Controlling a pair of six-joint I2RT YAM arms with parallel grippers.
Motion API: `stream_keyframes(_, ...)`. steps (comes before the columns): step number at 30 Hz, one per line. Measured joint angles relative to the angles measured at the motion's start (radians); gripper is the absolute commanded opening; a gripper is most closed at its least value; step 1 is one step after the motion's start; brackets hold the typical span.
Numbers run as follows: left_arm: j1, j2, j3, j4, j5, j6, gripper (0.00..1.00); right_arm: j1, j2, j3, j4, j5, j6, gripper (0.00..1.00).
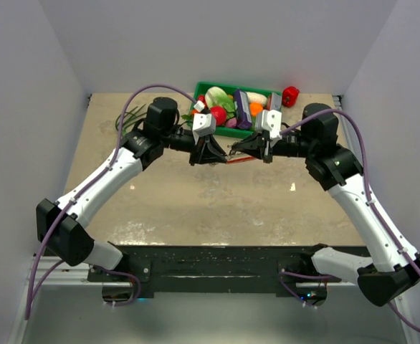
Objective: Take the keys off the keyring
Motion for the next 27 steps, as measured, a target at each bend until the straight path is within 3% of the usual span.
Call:
stream_keyframes(14, 0.000, 0.000, 0.000, 0.020, -0.082, -0.057, 0.04, 0.000, 0.000, 0.000, -0.019, 0.058, -0.057, 0.00)
stream_keyframes(27, 0.000, 0.000, 0.000, 0.021, -0.179, -0.091, 0.00, 0.000, -0.015, -0.031, -0.029, 0.171, -0.132, 0.00)
